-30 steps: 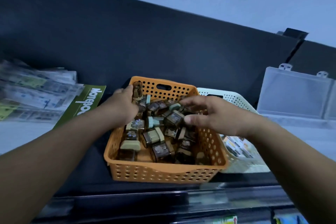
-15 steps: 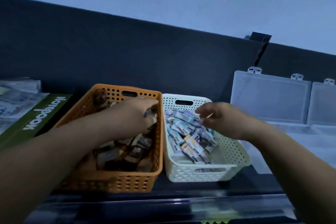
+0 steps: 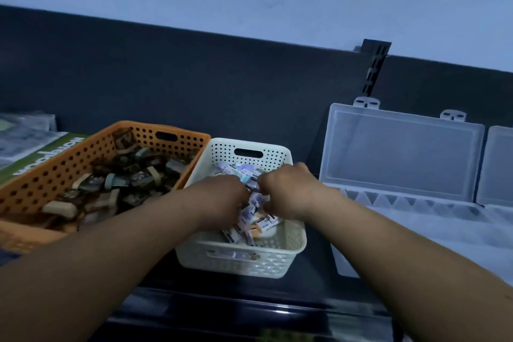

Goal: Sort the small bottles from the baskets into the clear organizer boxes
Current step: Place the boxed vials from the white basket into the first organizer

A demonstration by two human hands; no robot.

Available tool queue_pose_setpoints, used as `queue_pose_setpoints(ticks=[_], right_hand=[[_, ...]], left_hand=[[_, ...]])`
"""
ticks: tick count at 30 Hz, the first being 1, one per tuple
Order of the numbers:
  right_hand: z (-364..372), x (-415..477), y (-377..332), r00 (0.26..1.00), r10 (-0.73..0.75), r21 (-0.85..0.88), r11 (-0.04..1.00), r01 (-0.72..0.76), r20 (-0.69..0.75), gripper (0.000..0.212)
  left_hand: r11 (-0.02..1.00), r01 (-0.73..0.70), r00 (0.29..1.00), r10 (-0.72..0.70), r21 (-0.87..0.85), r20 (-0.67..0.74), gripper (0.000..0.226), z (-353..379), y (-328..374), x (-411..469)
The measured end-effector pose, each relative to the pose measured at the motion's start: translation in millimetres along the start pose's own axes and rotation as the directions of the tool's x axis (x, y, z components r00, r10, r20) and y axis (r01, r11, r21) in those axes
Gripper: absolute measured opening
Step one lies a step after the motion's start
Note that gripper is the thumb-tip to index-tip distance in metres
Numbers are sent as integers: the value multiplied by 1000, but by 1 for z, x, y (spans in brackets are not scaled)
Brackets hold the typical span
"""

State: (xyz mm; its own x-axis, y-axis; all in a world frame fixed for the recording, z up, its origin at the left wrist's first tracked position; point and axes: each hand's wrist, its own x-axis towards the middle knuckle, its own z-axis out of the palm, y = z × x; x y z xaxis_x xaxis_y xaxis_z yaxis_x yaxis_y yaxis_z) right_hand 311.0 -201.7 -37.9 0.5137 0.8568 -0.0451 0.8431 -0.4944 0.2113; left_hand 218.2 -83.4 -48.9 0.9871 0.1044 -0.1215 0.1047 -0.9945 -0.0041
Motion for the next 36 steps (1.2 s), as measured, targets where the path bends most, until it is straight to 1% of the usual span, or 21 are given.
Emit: queue_pose_setpoints(ticks=[1, 3, 5, 6, 7, 8, 9, 10, 11, 12, 15, 16, 17, 20, 21, 24, 26, 30, 33, 36], right_hand=[[2, 2, 0, 999, 9, 6, 1000, -9, 31, 8], [7, 7, -1, 995, 26, 26, 999, -29, 94, 13], [10, 10, -2, 993, 47, 56, 997, -53, 108, 11], [11, 12, -3, 994, 57, 74, 995, -65, 96, 9], [12, 12, -2, 995, 67, 95, 993, -74, 79, 12], [10, 11, -1, 995, 71, 123, 989, -79, 69, 20], [7, 7, 1, 995, 74, 171, 982, -84, 60, 28], [2, 3, 4, 995, 87, 256, 962, -96, 47, 35], [-6, -3, 7, 994, 103, 368, 924, -106, 26, 38], [-10, -7, 12, 993, 121, 485, 867, -112, 13, 37], [-18, -25, 35, 982, 179, 747, 662, -68, -69, 23], [-20, -32, 45, 975, 199, 800, 598, -46, -93, 19], [-23, -40, 56, 968, 225, 836, 548, -33, -110, 16], [-27, -64, 92, 935, 324, 881, 473, -26, -147, 6], [-27, -71, 104, 921, 356, 888, 460, -25, -158, 8], [-20, -87, 141, 903, 397, 887, 459, -42, -163, 13], [-12, -90, 162, 901, 409, 877, 474, -77, -142, 15], [3, -86, 187, 910, 396, 819, 559, -132, -123, 17], [18, -79, 201, 935, 338, 794, 595, -122, -110, 15], [32, -67, 203, 957, 277, 775, 622, -112, -84, 13]], left_hand=[[1000, 20, 1000, -20, 13, 10, 14, 1, 0, 1], [999, 51, 999, -51, 14, 16, 20, 4, -3, 1], [999, 45, 999, -45, -8, 6, 14, 5, -7, 2], [999, 27, 1000, -27, -19, -5, 16, 5, -10, 1], [1000, 10, 1000, -10, -11, -8, 19, 4, -12, 0], [1000, -1, 1000, 1, -17, -15, 19, 4, -13, -1], [999, -11, 999, 10, -39, -30, 18, 3, -14, -1], [997, -12, 999, 8, -76, -51, 16, 0, -14, -1], [993, -7, 997, -3, -121, -75, 15, -4, -15, -1], [982, 9, 995, -26, -186, -92, 14, -8, -14, -2], [905, 13, 986, -81, -425, -144, 11, -24, -9, -2], [878, 3, 981, -94, -479, -167, 6, -29, -5, -1], [859, -7, 978, -100, -512, -181, 8, -33, 1, 2], [823, -26, 971, -115, -567, -211, 18, -48, 22, 15], [811, -41, 967, -114, -584, -227, 17, -52, 31, 21], [770, -97, 948, -121, -630, -295, 14, -59, 61, 42], [752, -105, 933, -152, -650, -326, 12, -59, 83, 56], [789, -51, 921, -199, -612, -334, 7, -51, 114, 86], [804, 5, 908, -253, -595, -333, 11, -48, 135, 105], [839, 77, 909, -281, -538, -308, 12, -40, 141, 117]])
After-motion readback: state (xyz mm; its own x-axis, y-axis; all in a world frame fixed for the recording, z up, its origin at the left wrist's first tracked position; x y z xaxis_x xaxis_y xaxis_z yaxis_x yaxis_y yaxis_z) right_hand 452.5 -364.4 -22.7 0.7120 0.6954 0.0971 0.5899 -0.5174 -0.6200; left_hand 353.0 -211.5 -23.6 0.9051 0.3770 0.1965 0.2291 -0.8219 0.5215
